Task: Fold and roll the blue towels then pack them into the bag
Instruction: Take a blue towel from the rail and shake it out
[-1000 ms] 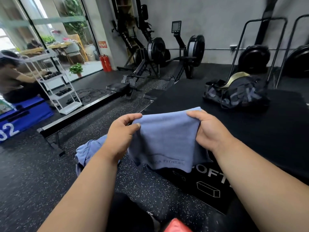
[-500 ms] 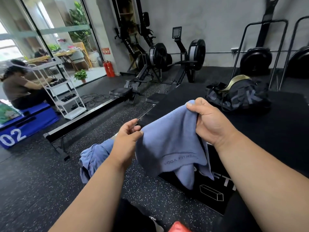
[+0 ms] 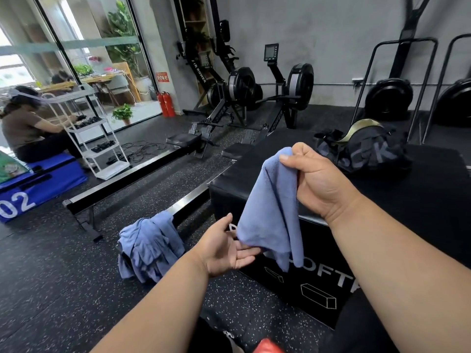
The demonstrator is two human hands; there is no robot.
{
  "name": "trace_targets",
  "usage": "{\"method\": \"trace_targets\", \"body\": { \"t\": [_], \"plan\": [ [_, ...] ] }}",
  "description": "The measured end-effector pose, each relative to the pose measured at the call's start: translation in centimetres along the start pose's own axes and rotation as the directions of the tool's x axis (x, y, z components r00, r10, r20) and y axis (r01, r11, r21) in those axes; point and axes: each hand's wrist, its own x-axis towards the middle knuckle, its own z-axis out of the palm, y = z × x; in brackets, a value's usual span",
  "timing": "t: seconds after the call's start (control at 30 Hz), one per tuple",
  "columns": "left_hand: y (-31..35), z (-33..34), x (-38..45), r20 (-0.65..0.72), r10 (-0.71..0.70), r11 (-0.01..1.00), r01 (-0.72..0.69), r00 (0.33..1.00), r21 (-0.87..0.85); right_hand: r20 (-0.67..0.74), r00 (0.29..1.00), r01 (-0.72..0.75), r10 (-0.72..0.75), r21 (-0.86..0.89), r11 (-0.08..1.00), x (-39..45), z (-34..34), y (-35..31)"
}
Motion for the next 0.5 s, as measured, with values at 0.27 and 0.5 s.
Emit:
{"method": "trace_targets", "body": {
  "t": [0.27,0.5],
  "plan": [
    [0.8,1.0,0.2,-0.124,0.252,0.962,-0.263,0.960,-0.073,-0.001,1.000,-0.009,0.009,0.017,1.000,-0.1,-0.1,-0.3],
    [6.7,-0.1,-3.7,-0.273,0.651,0.758,-0.625,0.708,0.187,-0.142,0.990,0.001,-0.011,-0.071,0.997,-0.8,-2.4,-0.4]
  ]
}}
